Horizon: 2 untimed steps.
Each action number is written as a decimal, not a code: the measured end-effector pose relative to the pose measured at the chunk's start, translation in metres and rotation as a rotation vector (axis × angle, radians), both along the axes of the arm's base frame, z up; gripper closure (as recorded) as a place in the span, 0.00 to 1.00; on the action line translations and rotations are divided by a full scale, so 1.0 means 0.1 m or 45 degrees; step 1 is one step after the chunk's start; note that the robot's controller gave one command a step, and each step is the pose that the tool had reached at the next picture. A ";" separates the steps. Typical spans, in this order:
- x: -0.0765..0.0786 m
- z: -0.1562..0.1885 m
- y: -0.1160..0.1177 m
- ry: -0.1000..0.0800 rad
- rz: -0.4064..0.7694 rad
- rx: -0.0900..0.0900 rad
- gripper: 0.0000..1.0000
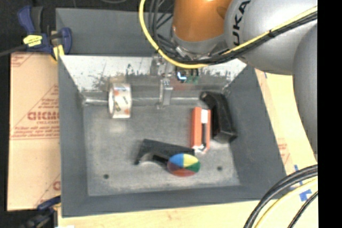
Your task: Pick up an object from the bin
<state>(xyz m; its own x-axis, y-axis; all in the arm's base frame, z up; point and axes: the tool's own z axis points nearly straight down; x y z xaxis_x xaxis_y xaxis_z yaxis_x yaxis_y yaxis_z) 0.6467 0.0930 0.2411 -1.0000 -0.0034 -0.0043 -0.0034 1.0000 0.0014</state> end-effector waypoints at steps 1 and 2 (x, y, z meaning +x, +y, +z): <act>-0.08 -0.39 -0.11 -0.010 0.015 0.000 0.00; -0.19 -1.10 -0.28 -0.004 0.077 -0.003 0.00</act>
Offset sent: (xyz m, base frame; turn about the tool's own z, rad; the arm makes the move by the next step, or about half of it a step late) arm -0.0300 -0.0420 -0.1711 -0.1115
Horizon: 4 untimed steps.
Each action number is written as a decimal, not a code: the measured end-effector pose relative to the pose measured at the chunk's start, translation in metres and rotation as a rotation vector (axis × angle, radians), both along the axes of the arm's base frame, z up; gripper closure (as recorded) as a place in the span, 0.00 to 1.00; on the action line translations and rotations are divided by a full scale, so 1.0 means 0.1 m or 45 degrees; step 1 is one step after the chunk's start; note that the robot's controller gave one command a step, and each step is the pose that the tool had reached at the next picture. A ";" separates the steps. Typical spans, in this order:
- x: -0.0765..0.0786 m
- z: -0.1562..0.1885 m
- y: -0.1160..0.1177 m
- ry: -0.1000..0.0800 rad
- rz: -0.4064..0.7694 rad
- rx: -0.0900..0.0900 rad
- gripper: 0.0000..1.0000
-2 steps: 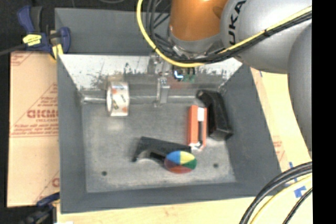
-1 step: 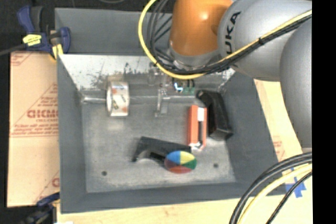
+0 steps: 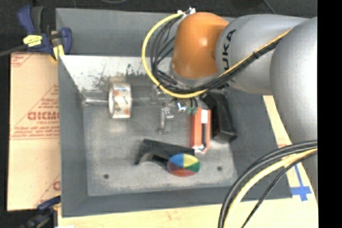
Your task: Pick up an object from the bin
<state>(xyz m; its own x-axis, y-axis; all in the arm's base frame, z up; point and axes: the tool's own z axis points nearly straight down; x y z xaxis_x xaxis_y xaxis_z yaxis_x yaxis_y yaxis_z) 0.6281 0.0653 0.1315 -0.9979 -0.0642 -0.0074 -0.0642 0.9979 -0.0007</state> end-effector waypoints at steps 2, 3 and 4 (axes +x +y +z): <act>-0.68 -0.38 -0.21 0.017 0.095 0.002 0.00; -0.70 -0.46 -0.10 -0.007 0.024 -0.001 0.00; -0.91 -0.44 -0.01 -0.005 -0.152 0.003 0.00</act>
Offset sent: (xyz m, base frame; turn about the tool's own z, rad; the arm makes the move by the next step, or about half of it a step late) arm -0.0364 -0.0339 -0.0615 -0.0953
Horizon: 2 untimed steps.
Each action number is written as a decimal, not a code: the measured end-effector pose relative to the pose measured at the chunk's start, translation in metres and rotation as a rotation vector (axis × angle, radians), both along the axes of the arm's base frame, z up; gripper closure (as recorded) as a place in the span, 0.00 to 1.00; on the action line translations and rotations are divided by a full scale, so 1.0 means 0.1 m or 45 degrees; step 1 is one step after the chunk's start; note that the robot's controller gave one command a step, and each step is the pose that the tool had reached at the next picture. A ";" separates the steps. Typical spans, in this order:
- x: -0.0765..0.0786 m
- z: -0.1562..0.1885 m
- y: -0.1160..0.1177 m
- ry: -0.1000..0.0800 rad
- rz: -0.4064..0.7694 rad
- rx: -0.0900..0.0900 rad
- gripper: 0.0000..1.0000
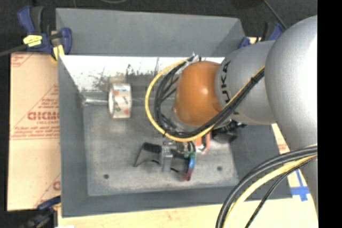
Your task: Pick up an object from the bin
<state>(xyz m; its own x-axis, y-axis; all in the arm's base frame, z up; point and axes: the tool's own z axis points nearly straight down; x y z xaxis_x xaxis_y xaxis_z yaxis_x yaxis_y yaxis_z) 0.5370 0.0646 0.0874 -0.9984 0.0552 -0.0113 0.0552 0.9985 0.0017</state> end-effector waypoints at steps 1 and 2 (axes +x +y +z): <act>-0.33 -0.16 0.06 0.009 -0.005 0.001 1.00; -0.33 -0.16 0.06 0.009 -0.006 0.001 1.00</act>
Offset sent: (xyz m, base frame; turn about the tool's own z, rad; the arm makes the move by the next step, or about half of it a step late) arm 0.0000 0.0000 0.0000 0.0000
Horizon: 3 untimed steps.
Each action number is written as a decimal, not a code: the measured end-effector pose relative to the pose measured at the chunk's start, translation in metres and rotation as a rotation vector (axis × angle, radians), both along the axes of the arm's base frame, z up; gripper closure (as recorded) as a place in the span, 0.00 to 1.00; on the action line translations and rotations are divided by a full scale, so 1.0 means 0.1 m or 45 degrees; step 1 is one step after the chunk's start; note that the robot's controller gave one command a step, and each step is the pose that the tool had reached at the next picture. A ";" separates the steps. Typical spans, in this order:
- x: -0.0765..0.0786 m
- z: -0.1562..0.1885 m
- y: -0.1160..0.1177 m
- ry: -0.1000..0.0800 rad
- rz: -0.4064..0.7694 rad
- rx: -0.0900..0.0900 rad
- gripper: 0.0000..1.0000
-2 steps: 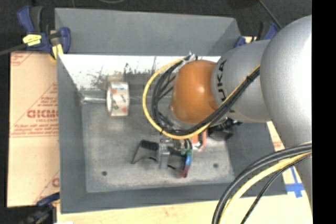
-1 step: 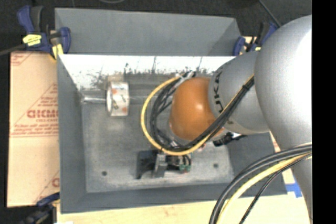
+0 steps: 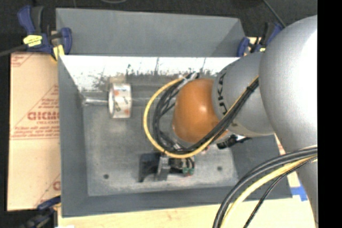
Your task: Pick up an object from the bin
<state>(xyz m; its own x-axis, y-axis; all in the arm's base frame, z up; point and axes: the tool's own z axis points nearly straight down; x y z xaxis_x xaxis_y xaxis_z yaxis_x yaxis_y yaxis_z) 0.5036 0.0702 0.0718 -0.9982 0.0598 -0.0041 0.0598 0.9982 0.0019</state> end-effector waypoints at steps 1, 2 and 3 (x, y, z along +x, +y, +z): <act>-0.01 0.01 0.00 0.000 0.000 0.000 1.00; 0.23 -0.03 -0.31 0.012 0.420 -0.001 1.00; 0.24 -0.02 -0.31 0.012 0.419 0.000 1.00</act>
Offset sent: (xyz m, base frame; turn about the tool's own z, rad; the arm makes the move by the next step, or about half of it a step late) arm 0.0247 -0.0310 -0.0018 -0.3316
